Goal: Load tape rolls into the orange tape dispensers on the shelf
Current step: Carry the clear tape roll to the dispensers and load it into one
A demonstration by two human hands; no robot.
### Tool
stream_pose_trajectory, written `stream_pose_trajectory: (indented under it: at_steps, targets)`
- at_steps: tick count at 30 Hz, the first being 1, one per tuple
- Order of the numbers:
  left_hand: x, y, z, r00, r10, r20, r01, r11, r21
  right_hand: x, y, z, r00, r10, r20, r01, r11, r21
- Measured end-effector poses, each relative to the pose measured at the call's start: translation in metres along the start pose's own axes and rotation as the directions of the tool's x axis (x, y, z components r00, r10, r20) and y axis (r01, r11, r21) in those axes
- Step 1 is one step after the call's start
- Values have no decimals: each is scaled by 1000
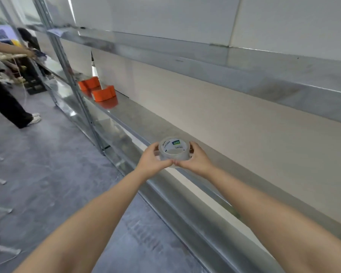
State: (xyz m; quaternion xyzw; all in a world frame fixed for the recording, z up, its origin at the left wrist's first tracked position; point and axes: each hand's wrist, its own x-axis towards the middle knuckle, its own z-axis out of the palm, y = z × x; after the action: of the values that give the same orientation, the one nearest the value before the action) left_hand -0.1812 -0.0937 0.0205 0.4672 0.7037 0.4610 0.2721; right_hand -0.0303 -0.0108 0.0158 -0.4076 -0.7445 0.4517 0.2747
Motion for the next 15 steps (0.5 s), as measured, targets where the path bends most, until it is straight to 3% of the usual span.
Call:
stream_pose_trajectory:
  at_steps: [15]
  targets:
    - [52,-72,-149,989,-37,-146,34,999,-20,90,-78,145,984,-149,100,138,985,106]
